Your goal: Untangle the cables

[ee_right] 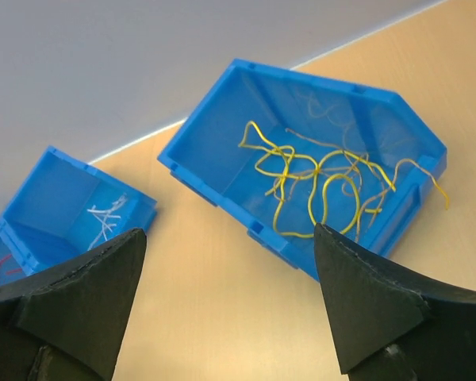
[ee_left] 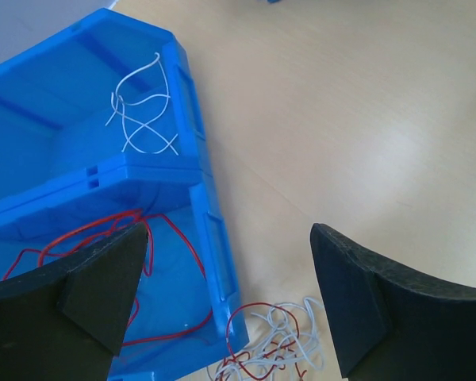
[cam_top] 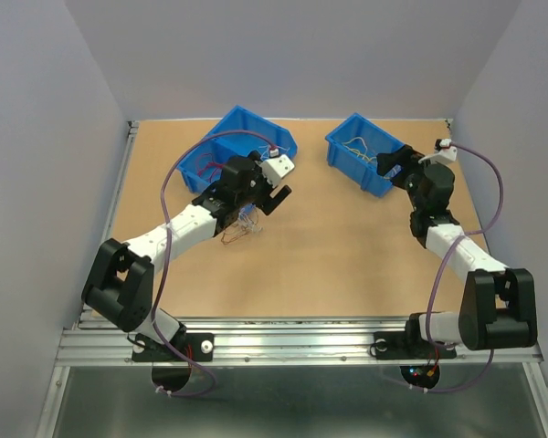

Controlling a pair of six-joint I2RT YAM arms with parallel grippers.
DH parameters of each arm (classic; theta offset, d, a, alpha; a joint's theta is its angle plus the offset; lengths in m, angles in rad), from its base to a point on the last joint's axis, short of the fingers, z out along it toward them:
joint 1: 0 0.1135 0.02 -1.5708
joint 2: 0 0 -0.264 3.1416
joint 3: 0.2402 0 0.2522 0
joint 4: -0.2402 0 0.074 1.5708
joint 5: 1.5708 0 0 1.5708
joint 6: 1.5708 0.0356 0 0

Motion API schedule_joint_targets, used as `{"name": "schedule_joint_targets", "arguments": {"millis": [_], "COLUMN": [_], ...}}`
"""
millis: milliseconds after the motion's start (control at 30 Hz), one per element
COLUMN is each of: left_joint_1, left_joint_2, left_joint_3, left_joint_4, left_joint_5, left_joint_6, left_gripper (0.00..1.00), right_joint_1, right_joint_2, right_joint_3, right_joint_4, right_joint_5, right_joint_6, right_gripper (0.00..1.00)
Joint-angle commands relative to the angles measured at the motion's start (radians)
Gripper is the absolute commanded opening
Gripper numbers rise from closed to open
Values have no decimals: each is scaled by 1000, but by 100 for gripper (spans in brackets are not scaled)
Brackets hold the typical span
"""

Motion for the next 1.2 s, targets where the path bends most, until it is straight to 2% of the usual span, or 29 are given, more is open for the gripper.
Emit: {"name": "schedule_joint_targets", "arguments": {"millis": [0, 100, 200, 400, 800, 967, 1167], "left_joint_1": [-6, -6, -6, -12, -12, -11, -12], "left_joint_2": [15, 37, 49, 61, -6, -18, -63], "left_joint_3": [63, 85, 111, 134, 88, 86, 66], "left_joint_4": [-37, -88, -143, -308, -309, -310, -313], "left_joint_5": [-41, -144, -169, -196, -236, -247, -281], "left_joint_6": [30, 52, 62, 65, 73, 70, 76], "left_gripper": [96, 95, 94, 91, 89, 89, 90], "right_joint_1": [5, 5, 5, 3, 3, 3, 3], "right_joint_2": [6, 13, 28, 199, 453, 458, 371], "right_joint_3": [-28, 8, 19, 134, 329, 314, 225], "right_joint_4": [-21, -98, -127, -153, -150, -126, -24], "right_joint_5": [0, 56, 105, 116, 77, 94, -56], "right_joint_6": [-25, -56, -59, -44, 11, 22, 13], "right_gripper": [91, 91, 90, 87, 62, 61, 61]}}
